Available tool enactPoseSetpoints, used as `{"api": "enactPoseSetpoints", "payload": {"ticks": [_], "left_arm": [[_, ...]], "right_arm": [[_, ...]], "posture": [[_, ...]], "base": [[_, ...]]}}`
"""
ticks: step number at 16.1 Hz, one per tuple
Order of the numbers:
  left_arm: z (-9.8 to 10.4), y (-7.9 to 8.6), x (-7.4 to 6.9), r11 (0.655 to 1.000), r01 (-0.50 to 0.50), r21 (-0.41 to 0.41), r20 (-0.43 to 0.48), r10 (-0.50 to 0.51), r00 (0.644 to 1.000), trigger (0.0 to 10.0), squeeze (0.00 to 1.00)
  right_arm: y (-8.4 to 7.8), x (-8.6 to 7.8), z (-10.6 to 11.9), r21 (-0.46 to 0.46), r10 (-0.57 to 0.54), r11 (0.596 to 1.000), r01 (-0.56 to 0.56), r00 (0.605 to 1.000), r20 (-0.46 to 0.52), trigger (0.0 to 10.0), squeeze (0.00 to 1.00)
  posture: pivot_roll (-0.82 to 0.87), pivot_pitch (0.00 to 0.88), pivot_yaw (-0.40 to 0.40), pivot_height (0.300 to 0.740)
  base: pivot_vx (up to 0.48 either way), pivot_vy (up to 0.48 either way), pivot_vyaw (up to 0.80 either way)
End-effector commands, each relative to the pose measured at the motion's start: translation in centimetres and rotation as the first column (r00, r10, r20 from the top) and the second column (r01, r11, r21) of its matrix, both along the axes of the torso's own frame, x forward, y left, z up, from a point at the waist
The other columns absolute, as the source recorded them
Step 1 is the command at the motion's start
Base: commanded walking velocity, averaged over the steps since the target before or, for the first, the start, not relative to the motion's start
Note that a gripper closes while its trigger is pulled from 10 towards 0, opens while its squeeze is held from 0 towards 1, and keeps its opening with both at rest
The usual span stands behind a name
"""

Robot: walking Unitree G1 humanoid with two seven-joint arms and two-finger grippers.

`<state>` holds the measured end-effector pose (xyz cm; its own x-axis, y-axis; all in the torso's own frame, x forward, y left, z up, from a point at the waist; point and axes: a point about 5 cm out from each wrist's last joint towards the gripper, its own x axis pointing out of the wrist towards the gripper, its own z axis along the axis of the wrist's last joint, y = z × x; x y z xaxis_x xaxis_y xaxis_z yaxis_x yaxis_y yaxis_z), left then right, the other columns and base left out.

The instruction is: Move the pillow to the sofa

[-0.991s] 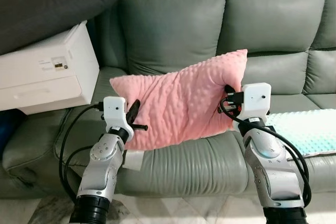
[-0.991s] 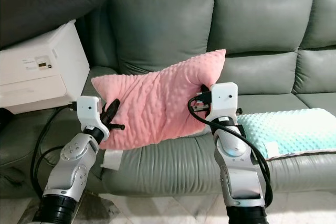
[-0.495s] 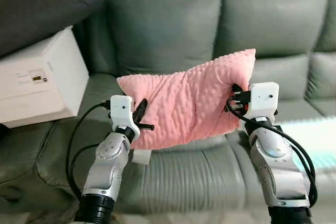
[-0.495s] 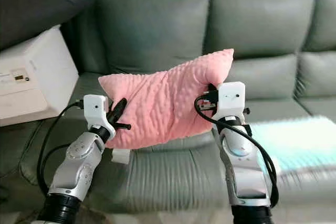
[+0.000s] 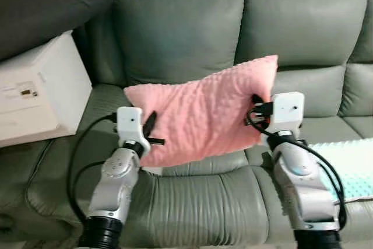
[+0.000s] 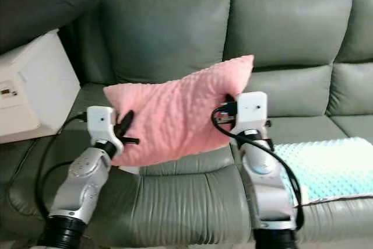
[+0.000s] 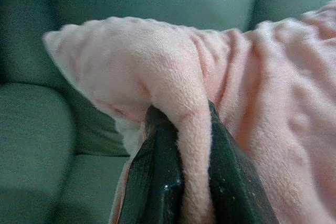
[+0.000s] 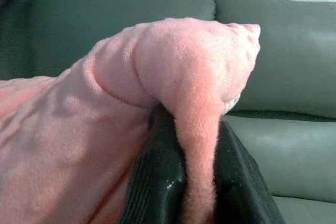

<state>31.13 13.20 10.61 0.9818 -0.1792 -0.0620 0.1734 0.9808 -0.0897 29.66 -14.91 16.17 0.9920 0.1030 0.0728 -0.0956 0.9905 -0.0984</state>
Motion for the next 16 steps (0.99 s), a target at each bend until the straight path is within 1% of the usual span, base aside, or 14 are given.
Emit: {"api": "enactPoseSetpoints", "payload": {"ticks": [1, 3, 4, 5, 7, 10, 14, 15, 16], "left_arm": [[0.2, 1.4, 0.3, 0.996, -0.069, 0.050, 0.019, 0.068, 0.998, 10.0, 0.00], [-1.1, 2.8, 0.2, 0.986, -0.127, 0.109, -0.012, 0.129, 0.992, 10.0, 0.00], [-1.7, 3.5, 0.0, 0.984, -0.134, 0.121, -0.030, 0.139, 0.990, 10.0, 0.00], [-1.9, 3.7, -0.1, 0.983, -0.138, 0.124, -0.036, 0.143, 0.989, 10.0, 0.00], [-2.7, 4.0, -0.6, 0.981, -0.126, 0.150, -0.066, 0.137, 0.988, 10.0, 0.00], [-3.7, 4.2, -0.9, 0.976, -0.121, 0.179, -0.094, 0.139, 0.986, 10.0, 0.00], [-5.4, 4.9, -1.3, 0.977, -0.080, 0.200, -0.147, 0.110, 0.983, 10.0, 0.00], [-5.8, 5.0, -1.4, 0.976, -0.069, 0.205, -0.160, 0.103, 0.982, 10.0, 0.00], [-6.4, 5.1, -1.6, 0.973, -0.038, 0.228, -0.172, 0.079, 0.982, 10.0, 0.00]], "right_arm": [[0.6, -0.1, 0.1, 0.007, 0.033, 0.999, -0.033, 0.999, 0.010, 10.0, 0.00], [0.5, -0.2, -1.1, -0.009, 0.036, 0.999, -0.037, 0.999, -0.021, 10.0, 0.00], [0.4, -0.3, -1.3, -0.025, 0.037, 0.999, -0.037, 0.999, -0.024, 10.0, 0.00], [0.4, -0.3, -1.4, -0.027, 0.038, 0.999, -0.039, 0.999, -0.024, 10.0, 0.00], [0.4, -0.2, -1.4, -0.026, 0.035, 0.999, -0.035, 0.999, -0.024, 10.0, 0.00], [0.4, -0.1, -1.7, -0.022, 0.032, 0.999, -0.033, 0.999, -0.031, 10.0, 0.00], [0.1, 0.2, -2.6, -0.010, 0.000, 1.000, -0.001, 0.999, -0.047, 10.0, 0.00], [-0.1, 0.4, -2.8, -0.013, -0.017, 1.000, 0.016, 0.999, -0.048, 10.0, 0.00], [-0.6, 0.7, -3.1, -0.010, -0.054, 0.999, 0.054, 0.997, -0.054, 10.0, 0.00]], "posture": [[-0.13, 0.000, 0.042, 0.740], [-0.13, 0.000, 0.041, 0.740], [-0.13, 0.002, 0.042, 0.740], [-0.12, 0.004, 0.043, 0.740], [-0.12, 0.011, 0.045, 0.740], [-0.12, 0.018, 0.048, 0.740], [-0.11, 0.037, 0.055, 0.740], [-0.11, 0.039, 0.056, 0.740], [-0.10, 0.047, 0.058, 0.740]], "base": [[0.000, 0.000, 0.00], [0.000, 0.000, 0.00], [0.000, 0.000, 0.00], [0.000, 0.000, 0.00], [0.000, 0.000, 0.80], [0.000, 0.000, 0.80], [0.000, 0.000, 0.00], [0.000, 0.000, 0.00], [0.000, 0.000, 0.00]]}}
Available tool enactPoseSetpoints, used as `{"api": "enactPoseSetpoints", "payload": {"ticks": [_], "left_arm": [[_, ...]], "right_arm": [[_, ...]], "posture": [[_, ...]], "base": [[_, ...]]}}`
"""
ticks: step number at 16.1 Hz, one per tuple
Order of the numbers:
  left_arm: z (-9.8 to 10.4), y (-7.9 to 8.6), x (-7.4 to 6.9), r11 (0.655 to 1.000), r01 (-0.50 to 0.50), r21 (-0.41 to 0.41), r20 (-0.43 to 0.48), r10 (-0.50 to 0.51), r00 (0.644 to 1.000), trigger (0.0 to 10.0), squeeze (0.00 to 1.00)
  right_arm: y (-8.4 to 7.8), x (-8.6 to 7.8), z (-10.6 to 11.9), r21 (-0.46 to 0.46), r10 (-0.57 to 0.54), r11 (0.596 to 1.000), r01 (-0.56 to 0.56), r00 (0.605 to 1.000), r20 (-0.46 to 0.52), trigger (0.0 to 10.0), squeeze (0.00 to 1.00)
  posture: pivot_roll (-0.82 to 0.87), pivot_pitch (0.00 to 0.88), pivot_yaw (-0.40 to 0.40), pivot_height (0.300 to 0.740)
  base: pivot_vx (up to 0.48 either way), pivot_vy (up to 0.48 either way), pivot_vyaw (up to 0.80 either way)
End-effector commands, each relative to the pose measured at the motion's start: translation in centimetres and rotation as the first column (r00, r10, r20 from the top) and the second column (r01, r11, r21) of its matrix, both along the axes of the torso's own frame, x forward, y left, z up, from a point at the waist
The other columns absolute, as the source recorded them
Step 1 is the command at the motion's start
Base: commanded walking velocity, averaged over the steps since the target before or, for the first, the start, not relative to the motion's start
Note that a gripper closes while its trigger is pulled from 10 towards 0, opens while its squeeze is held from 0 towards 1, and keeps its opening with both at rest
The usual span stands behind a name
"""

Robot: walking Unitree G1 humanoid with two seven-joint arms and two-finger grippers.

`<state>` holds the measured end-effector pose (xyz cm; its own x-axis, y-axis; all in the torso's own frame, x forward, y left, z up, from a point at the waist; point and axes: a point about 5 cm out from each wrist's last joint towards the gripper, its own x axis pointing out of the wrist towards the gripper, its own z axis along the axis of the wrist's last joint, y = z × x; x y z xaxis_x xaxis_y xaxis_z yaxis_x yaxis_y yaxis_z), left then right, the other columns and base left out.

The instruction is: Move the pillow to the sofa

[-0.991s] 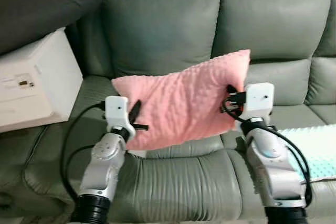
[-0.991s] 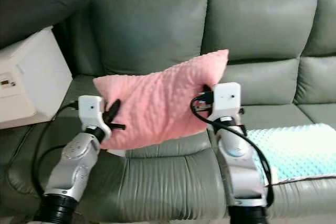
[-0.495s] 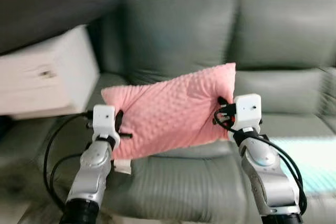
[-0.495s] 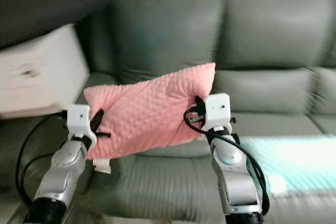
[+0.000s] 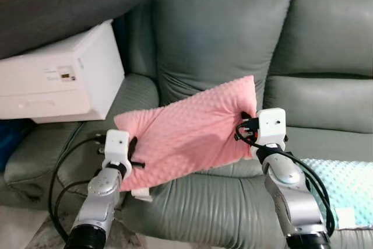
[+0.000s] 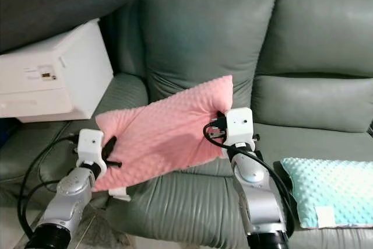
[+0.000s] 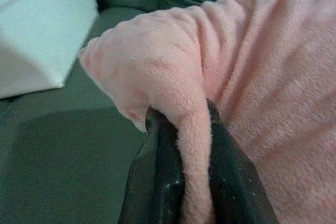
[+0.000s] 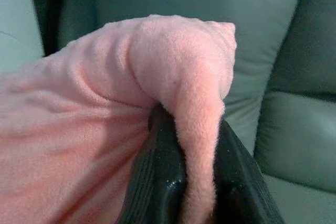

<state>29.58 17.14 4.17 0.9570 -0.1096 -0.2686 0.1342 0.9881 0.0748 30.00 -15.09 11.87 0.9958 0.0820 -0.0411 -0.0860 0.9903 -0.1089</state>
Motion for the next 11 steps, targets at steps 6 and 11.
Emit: {"api": "enactPoseSetpoints", "payload": {"ticks": [6, 11], "left_arm": [[-2.2, 0.8, 0.2, 0.998, 0.057, 0.004, -0.103, -0.056, 0.993, 10.0, 0.00], [-2.4, -1.4, 0.6, 0.987, 0.161, -0.022, -0.108, -0.163, 0.981, 10.0, 0.00]], "right_arm": [[-3.2, 0.3, -2.5, 0.064, -0.192, 0.979, 0.195, 0.979, -0.063, 10.0, 0.00], [-4.4, -1.7, -4.1, 0.066, -0.268, 0.959, 0.276, 0.957, -0.112, 10.0, 0.00]], "posture": [[-0.10, 0.129, 0.074, 0.740], [-0.12, 0.247, 0.095, 0.740]], "base": [[0.000, 0.000, 0.00], [0.000, 0.000, 0.00]]}}
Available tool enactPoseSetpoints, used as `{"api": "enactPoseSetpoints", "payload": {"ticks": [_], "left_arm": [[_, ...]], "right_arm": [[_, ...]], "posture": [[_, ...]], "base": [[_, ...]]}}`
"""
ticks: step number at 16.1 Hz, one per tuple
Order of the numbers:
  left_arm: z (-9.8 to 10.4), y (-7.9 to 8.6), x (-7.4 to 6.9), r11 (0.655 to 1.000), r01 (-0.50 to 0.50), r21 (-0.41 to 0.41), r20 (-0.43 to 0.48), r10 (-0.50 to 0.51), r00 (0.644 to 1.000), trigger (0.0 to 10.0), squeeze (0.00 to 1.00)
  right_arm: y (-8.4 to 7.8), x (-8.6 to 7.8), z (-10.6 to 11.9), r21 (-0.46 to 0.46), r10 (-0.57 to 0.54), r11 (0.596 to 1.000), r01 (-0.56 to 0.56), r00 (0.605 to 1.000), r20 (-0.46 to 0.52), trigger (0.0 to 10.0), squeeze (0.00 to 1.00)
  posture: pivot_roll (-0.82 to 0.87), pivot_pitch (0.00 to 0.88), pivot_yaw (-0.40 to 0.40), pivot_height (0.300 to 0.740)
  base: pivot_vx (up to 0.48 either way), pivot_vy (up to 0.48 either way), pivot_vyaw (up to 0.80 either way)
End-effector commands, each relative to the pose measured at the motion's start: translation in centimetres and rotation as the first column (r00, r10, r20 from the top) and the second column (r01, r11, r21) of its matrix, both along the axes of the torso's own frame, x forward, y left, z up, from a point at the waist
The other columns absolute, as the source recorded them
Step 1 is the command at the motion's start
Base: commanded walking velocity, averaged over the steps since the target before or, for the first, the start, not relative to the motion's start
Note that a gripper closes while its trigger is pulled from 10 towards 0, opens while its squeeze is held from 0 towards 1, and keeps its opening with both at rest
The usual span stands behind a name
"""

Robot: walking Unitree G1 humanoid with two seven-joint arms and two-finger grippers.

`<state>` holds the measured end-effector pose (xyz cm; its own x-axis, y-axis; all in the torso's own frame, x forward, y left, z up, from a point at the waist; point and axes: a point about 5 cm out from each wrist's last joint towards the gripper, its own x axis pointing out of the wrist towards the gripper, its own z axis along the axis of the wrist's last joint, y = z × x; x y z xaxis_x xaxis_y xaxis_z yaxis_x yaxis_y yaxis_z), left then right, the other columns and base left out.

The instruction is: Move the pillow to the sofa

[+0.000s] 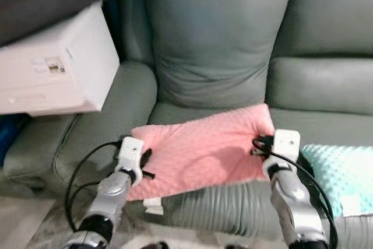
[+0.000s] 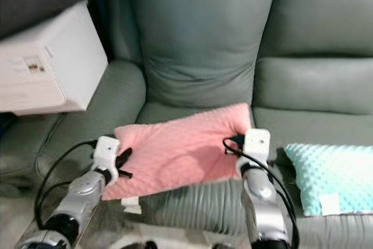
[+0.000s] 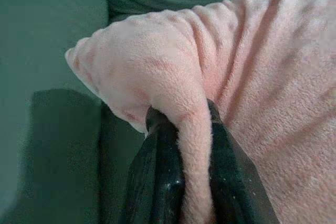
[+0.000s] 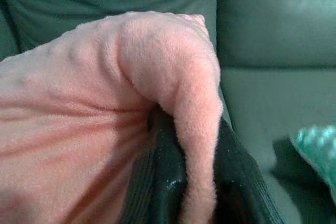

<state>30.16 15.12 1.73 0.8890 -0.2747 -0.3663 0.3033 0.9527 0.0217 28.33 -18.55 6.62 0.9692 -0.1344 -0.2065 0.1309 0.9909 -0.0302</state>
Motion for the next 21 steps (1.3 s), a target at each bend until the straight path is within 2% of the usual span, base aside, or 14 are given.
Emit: {"api": "enactPoseSetpoints", "payload": {"ticks": [1, 4, 7, 9, 11, 13, 14, 15, 21], "left_arm": [[0.2, 0.3, 0.2, 1.000, 0.004, 0.014, 0.011, -0.005, 1.000, 10.0, 0.00], [1.4, -1.5, 1.7, 0.999, 0.045, 0.014, 0.042, -0.046, 0.998, 10.0, 0.00], [3.7, -4.2, 3.7, 0.994, 0.106, 0.014, 0.097, -0.107, 0.990, 10.0, 0.00], [5.2, -5.8, 4.8, 0.989, 0.145, 0.015, 0.130, -0.146, 0.981, 10.0, 0.00], [6.3, -6.5, 5.5, 0.987, 0.155, 0.037, 0.153, -0.159, 0.975, 10.0, 0.00], [6.8, -6.6, 5.8, 0.990, 0.136, 0.049, 0.171, -0.142, 0.975, 10.0, 0.00], [6.8, -6.4, 5.8, 0.991, 0.124, 0.048, 0.172, -0.130, 0.976, 10.0, 0.05], [6.5, -5.8, 5.8, 0.995, 0.088, 0.049, 0.171, -0.095, 0.981, 10.0, 1.00], [4.5, -3.7, 4.7, 0.998, -0.015, 0.069, 0.141, 0.005, 0.990, 10.0, 1.00]], "right_arm": [[-1.0, -0.3, 1.0, -0.017, -0.051, 0.999, 0.052, 0.997, 0.059, 10.0, 0.00], [-1.0, -0.3, 0.7, -0.004, -0.056, 0.998, 0.056, 0.996, 0.072, 10.0, 0.00], [-0.9, 0.5, 0.8, 0.028, -0.101, 0.995, 0.099, 0.992, 0.075, 10.0, 0.00], [-0.2, 1.0, 1.0, 0.078, -0.113, 0.991, 0.107, 0.990, 0.084, 10.0, 0.00], [0.9, 1.4, 0.8, 0.074, -0.071, 0.995, 0.064, 0.993, 0.090, 10.0, 0.00], [1.4, 1.8, 0.6, 0.098, -0.049, 0.994, 0.040, 0.995, 0.090, 10.0, 0.00], [1.4, 1.9, 0.5, 0.107, -0.039, 0.994, 0.029, 0.995, 0.091, 10.0, 0.00], [1.5, 2.2, 0.5, 0.133, -0.013, 0.991, 0.000, 0.995, 0.098, 10.0, 1.00], [0.7, 2.7, 0.3, 0.102, 0.002, 0.995, -0.013, 0.995, 0.101, 10.0, 1.00]], "posture": [[-0.13, 0.267, 0.098, 0.740], [-0.17, 0.324, 0.111, 0.740], [-0.19, 0.369, 0.116, 0.740], [-0.19, 0.389, 0.117, 0.740], [-0.20, 0.402, 0.119, 0.740], [-0.20, 0.410, 0.117, 0.740], [-0.20, 0.413, 0.116, 0.740], [-0.20, 0.415, 0.113, 0.740], [-0.19, 0.423, 0.109, 0.740]], "base": [[0.000, 0.000, 0.00], [0.000, 0.000, 0.00], [0.000, 0.000, 0.00], [0.000, 0.000, 0.00], [0.000, 0.000, 0.00], [0.000, 0.000, 0.00], [0.000, 0.000, 0.00], [0.000, 0.000, 0.00], [0.000, 0.000, 0.00]]}}
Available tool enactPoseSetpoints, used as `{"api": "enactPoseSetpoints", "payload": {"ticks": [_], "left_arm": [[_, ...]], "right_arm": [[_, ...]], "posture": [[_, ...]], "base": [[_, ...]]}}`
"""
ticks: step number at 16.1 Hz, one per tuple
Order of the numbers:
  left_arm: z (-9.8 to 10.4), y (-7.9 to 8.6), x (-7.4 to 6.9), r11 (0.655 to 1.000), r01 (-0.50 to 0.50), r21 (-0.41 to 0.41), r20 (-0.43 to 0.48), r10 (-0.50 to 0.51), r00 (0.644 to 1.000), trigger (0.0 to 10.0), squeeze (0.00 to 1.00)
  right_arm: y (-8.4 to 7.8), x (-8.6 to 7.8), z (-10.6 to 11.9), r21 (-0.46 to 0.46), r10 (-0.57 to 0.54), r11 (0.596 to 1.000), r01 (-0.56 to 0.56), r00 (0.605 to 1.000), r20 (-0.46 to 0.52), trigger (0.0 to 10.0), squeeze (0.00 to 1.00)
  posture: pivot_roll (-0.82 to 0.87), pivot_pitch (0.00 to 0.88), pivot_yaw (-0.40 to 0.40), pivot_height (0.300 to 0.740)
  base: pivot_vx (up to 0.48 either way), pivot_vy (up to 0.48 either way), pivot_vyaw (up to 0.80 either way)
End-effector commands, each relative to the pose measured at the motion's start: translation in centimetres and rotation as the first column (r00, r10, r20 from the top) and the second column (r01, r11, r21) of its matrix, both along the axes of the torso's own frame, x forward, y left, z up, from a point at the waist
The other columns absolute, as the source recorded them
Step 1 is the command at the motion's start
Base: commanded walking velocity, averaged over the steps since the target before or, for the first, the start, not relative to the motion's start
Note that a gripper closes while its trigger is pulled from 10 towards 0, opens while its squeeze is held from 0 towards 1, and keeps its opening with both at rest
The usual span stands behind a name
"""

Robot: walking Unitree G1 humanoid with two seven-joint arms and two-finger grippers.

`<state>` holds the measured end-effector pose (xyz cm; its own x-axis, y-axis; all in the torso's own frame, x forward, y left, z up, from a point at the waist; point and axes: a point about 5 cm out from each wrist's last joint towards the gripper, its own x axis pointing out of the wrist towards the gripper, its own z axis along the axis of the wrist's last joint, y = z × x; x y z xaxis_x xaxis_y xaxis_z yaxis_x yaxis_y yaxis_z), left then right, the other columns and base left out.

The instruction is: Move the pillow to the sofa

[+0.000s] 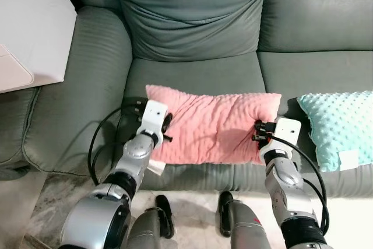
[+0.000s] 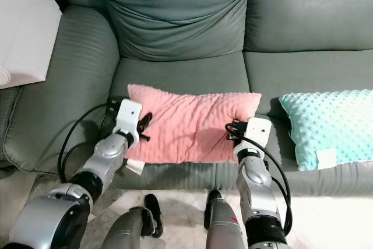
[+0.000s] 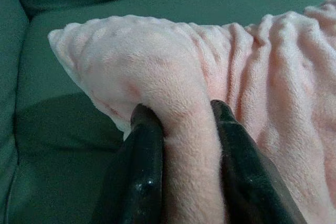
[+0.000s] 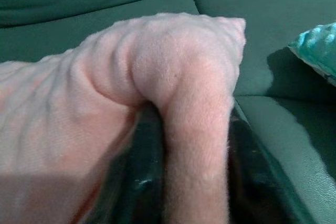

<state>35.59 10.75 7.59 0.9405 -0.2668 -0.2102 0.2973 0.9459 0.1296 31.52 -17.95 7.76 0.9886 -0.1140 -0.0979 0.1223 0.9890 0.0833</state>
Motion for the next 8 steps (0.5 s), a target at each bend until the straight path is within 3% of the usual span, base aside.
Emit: {"api": "enactPoseSetpoints", "payload": {"ticks": [1, 8], "left_arm": [[-1.7, 0.8, -1.0, 1.000, -0.025, 0.007, -0.055, 0.026, 0.998, 10.0, 1.00], [-2.9, 0.5, -1.9, 0.999, -0.026, 0.024, -0.076, 0.028, 0.997, 10.0, 1.00]], "right_arm": [[0.0, -0.5, -0.9, 0.005, 0.006, 1.000, -0.005, 1.000, -0.021, 10.0, 1.00], [0.5, -1.1, -1.4, 0.005, 0.032, 0.999, -0.032, 0.999, -0.024, 10.0, 1.00]], "posture": [[-0.19, 0.423, 0.108, 0.740], [-0.19, 0.426, 0.104, 0.740]], "base": [[0.000, 0.000, 0.00], [0.000, 0.000, 0.00]]}}
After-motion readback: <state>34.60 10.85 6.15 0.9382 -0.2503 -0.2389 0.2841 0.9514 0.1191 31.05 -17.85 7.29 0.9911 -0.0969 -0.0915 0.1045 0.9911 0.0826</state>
